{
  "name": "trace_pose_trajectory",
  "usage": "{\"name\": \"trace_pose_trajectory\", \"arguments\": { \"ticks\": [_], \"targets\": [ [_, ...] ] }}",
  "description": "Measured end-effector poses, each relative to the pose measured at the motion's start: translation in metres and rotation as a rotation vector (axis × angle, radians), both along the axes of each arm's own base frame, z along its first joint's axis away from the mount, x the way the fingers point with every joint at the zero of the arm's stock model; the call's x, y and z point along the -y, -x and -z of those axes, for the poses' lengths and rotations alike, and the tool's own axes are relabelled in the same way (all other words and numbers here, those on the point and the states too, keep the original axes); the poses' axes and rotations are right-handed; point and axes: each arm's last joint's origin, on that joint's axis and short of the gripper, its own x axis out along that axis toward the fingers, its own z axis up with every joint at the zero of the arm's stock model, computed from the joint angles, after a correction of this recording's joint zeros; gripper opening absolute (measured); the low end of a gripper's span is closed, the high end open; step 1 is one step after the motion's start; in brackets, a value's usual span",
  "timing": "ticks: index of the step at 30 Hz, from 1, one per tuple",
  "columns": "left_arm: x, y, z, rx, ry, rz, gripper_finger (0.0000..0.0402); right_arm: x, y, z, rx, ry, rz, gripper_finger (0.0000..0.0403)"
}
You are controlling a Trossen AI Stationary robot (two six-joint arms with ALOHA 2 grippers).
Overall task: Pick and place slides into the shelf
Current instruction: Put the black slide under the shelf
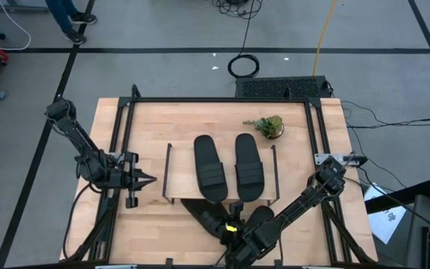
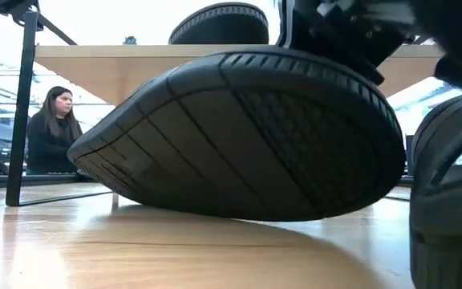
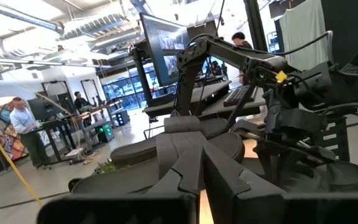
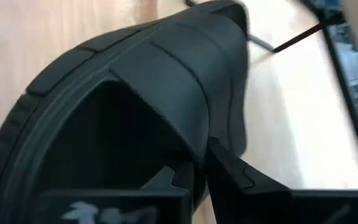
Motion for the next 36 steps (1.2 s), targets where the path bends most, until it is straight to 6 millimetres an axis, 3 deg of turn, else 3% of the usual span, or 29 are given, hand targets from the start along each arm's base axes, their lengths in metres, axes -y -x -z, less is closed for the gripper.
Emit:
{"name": "trace_pose_trajectory", "arguments": {
  "ticks": [18,24,36],
  "targets": [
    [0.002,0.0,0.001,-0.007,0.051,0.062,0.0026,-0.016,-0.002,-0.004,0.051,-0.112,-0.076,0.0182],
    [0.005,0.002,0.002,-0.005,0.055,0.111,0.0026,-0.019,0.003,-0.023,0.102,-0.126,-0.092,0.0188],
    [0.01,0.006,0.007,-0.049,0.026,0.156,0.0026,-0.032,0.011,-0.025,0.043,-0.083,-0.235,0.016]
  ]
}}
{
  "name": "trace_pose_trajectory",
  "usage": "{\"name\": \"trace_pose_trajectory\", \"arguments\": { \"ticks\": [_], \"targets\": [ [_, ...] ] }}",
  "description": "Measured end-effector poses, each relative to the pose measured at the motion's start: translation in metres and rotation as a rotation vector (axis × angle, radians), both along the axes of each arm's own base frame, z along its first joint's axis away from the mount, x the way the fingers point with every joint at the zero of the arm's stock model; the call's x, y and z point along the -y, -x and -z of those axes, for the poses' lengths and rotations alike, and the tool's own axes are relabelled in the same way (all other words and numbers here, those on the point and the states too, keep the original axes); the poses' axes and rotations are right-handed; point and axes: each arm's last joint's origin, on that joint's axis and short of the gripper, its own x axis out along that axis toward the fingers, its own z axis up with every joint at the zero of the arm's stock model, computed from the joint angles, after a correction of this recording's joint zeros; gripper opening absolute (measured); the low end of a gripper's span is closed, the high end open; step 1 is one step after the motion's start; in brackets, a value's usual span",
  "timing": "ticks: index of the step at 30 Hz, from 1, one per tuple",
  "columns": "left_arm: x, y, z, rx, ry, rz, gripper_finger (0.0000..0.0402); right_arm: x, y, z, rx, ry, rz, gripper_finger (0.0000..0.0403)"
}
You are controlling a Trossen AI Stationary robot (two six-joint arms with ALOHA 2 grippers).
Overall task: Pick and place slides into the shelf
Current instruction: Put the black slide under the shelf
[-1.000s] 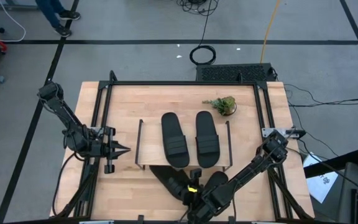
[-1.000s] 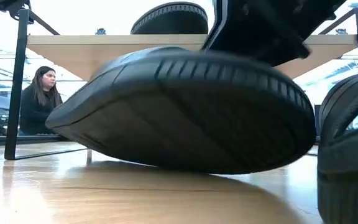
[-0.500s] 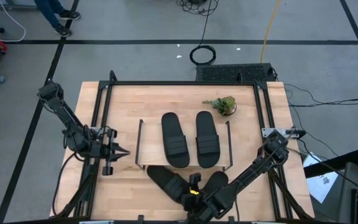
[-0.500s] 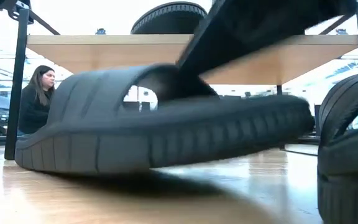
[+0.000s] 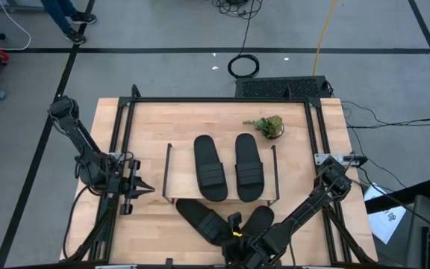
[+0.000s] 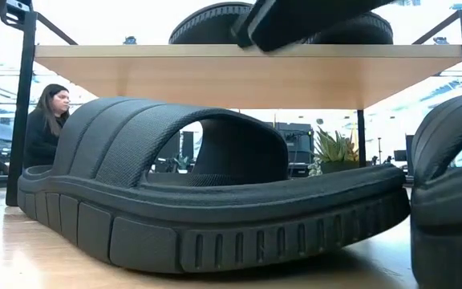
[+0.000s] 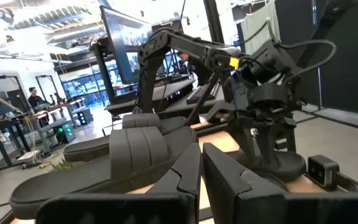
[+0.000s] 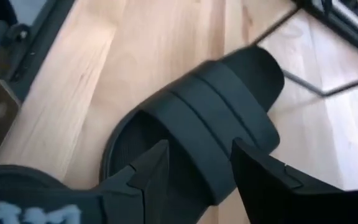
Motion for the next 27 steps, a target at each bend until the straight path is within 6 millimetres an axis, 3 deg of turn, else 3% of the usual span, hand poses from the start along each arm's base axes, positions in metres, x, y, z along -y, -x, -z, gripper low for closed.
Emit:
{"name": "trace_pose_trajectory", "arguments": {
  "ticks": [9,15,22,27],
  "targets": [
    [0.001,0.0,0.005,-0.039,-0.007,0.01,0.0026,-0.004,-0.004,-0.004,-0.015,0.23,-0.228,0.0155],
    [0.001,0.0,0.006,-0.048,-0.018,0.01,0.0026,-0.002,-0.003,-0.001,-0.033,0.326,-0.254,0.0165],
    [0.001,0.0,0.006,-0.047,-0.018,0.01,0.0026,-0.002,-0.005,0.024,-0.05,0.418,-0.22,0.0182],
    [0.001,0.0,0.006,-0.047,-0.018,0.009,0.0026,-0.002,-0.005,0.027,-0.035,0.418,-0.186,0.0189]
  ]
}}
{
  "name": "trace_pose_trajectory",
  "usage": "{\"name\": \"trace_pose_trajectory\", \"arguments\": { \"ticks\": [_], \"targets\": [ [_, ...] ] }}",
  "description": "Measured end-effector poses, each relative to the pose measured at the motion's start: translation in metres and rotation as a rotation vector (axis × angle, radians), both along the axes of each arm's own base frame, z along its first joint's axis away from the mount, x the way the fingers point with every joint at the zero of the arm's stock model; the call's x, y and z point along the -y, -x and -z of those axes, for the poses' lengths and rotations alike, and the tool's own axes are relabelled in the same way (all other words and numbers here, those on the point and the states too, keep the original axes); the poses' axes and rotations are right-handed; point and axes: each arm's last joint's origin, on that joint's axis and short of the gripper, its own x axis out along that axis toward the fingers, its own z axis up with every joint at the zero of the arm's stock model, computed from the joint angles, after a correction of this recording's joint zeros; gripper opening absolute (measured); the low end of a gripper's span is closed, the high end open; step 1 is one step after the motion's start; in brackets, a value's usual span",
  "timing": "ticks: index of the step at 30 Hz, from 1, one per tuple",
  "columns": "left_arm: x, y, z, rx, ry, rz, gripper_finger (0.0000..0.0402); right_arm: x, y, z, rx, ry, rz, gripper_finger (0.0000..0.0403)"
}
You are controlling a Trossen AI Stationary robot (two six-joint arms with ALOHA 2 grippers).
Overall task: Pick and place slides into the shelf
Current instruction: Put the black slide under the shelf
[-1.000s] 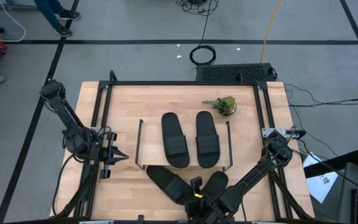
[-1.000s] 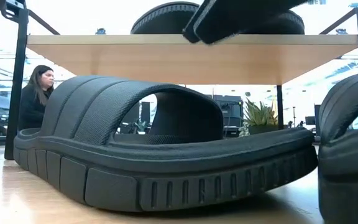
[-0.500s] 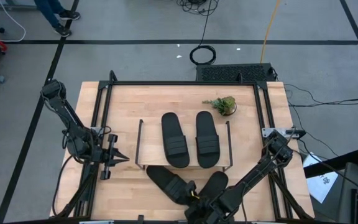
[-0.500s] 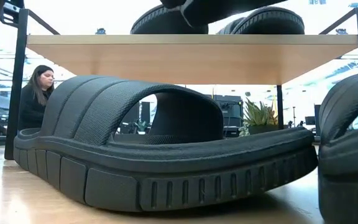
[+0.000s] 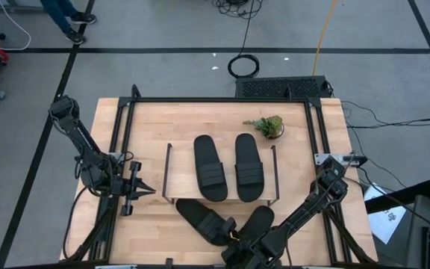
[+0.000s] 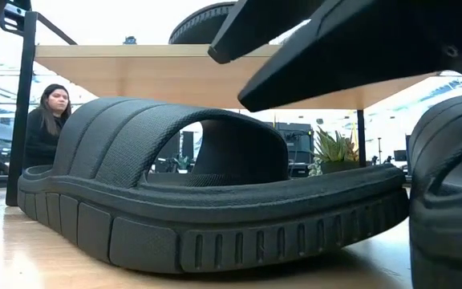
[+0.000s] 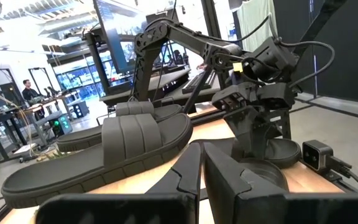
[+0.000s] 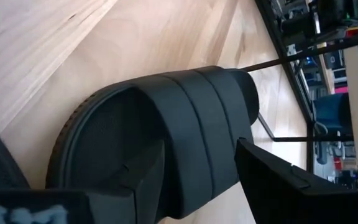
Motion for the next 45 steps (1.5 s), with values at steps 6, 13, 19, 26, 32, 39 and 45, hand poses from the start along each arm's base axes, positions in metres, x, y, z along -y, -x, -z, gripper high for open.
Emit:
{"name": "trace_pose_trajectory", "arguments": {
  "ticks": [6,13,19,26,32,39,45],
  "targets": [
    [0.0,0.0,0.0,0.0,0.0,0.0,0.0026,0.0,0.0,0.0,-0.001,0.013,-0.01,0.019],
    [0.0,0.0,0.0,0.0,0.0,0.0,0.0026,0.001,-0.005,0.001,-0.021,-0.022,-0.043,0.019],
    [0.0,0.0,0.0,0.0,0.0,-0.001,0.0026,0.009,-0.011,0.015,0.002,-0.025,-0.022,0.019],
    [0.0,0.0,0.001,-0.005,-0.008,-0.001,0.0026,0.014,-0.015,0.026,0.059,0.021,0.03,0.0175],
    [0.0,0.0,0.002,-0.012,-0.019,-0.013,0.0026,0.018,-0.026,0.024,0.129,0.0,0.049,0.0034],
    [0.0,0.0,0.002,-0.015,-0.013,-0.018,0.0026,0.021,-0.033,0.02,0.181,-0.027,0.074,0.0001],
    [0.0,0.0,0.002,-0.017,-0.001,-0.017,0.0026,0.017,-0.031,0.012,0.208,-0.008,0.087,0.0]
  ]
}}
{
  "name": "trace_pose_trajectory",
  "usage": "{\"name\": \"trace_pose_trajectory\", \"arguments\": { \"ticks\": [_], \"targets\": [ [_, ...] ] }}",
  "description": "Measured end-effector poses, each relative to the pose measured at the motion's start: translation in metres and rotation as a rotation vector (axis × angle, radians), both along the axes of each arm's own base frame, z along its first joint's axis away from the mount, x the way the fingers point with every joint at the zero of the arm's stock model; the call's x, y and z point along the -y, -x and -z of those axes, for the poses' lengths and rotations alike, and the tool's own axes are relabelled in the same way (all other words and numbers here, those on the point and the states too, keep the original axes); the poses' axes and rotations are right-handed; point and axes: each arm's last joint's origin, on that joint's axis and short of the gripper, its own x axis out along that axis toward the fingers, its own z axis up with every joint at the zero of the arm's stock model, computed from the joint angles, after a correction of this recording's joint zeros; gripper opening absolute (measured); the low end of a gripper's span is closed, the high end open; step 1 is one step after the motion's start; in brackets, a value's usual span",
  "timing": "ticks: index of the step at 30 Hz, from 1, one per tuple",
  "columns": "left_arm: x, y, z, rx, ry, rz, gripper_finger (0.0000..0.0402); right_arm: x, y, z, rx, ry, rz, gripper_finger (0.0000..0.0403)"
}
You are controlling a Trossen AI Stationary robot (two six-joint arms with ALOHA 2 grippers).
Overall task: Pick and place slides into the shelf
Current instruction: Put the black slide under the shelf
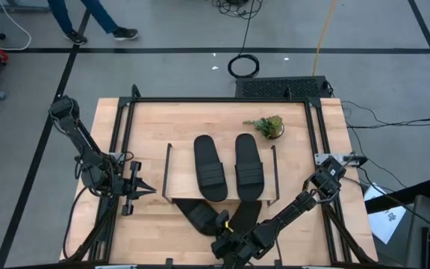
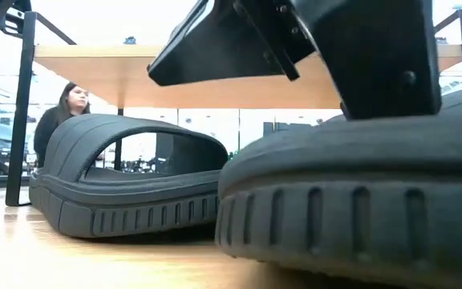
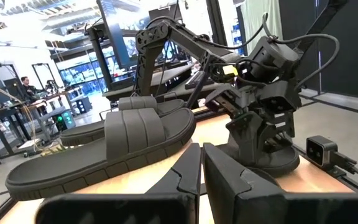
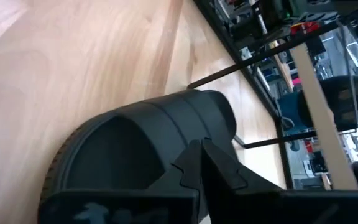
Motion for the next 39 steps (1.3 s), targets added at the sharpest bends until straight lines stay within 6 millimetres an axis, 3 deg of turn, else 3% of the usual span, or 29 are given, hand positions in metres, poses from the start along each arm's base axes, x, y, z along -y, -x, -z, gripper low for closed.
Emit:
{"name": "trace_pose_trajectory", "arguments": {
  "ticks": [9,12,18,21,25,29,32,35,39],
  "targets": [
    [0.0,0.0,0.0,-0.003,-0.004,0.0,0.0026,-0.015,0.013,-0.011,0.014,0.039,-0.041,0.0014],
    [0.0,0.0,0.001,-0.003,-0.003,0.001,0.0026,-0.022,0.021,-0.026,0.055,0.019,-0.042,0.0042],
    [0.0,0.0,0.001,-0.006,0.002,0.001,0.0026,-0.027,0.035,-0.067,0.213,-0.215,0.024,0.0125],
    [0.0,0.0,0.001,-0.007,0.003,0.001,0.0026,-0.034,0.045,-0.076,0.245,-0.255,0.019,0.0157],
    [0.0,0.0,0.001,-0.007,0.008,0.002,0.0026,-0.046,0.059,-0.078,0.311,-0.237,0.068,0.0163],
    [0.0,0.0,0.001,-0.007,0.007,0.002,0.0026,-0.059,0.073,-0.09,0.388,-0.359,0.065,0.0151],
    [0.0,0.0,0.001,-0.006,-0.001,0.002,0.0026,-0.067,0.082,-0.117,0.388,-0.573,-0.074,0.0145],
    [0.0,0.0,0.001,-0.001,-0.022,0.008,0.0026,-0.074,0.09,-0.145,0.281,-0.77,-0.409,0.0144],
    [0.0,0.0,0.001,0.001,-0.033,0.009,0.0026,-0.069,0.096,-0.178,0.171,-0.843,-0.832,0.0144]
  ]
}}
